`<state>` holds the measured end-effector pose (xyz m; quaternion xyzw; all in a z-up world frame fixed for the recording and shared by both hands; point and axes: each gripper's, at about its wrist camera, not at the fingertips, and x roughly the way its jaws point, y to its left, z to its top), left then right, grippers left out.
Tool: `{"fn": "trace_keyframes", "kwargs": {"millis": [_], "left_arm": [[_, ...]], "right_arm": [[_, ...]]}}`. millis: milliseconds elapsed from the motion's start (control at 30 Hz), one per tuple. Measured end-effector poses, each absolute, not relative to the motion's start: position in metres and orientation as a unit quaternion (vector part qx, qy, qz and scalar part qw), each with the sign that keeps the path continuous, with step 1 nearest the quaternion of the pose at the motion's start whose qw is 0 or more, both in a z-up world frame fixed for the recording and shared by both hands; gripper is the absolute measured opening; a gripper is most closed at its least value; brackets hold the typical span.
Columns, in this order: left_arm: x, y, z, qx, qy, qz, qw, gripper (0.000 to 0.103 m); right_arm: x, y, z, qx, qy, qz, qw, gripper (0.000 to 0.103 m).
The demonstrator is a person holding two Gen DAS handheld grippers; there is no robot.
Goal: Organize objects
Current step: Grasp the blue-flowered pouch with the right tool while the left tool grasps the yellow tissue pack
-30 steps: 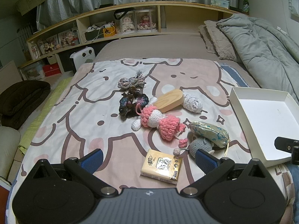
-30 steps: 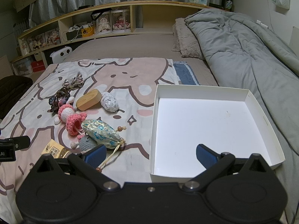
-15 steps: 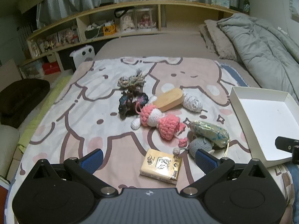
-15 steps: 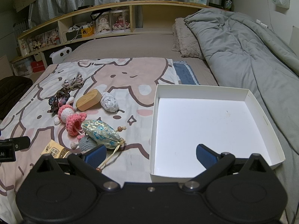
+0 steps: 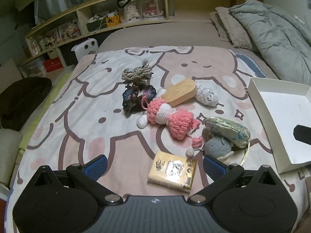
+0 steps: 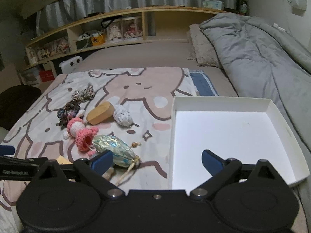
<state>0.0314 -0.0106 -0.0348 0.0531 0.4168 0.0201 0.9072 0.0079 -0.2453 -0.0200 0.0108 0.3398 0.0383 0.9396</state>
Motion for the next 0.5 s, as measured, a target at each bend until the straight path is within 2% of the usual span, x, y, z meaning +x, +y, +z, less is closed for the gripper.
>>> {"fn": "trace_keyframes", "kwargs": {"millis": [233,500], "left_arm": [[0.053,-0.005,-0.048,0.042,0.443,0.005,0.895,0.103],[0.076,0.008,-0.069,0.036,0.475,-0.008,0.879,0.103]], "right_arm": [[0.026,-0.227,-0.024,-0.013,0.333,0.087,0.939,0.088],[0.049,-0.204,-0.043,-0.035,0.356,0.139,0.923,0.082]]}}
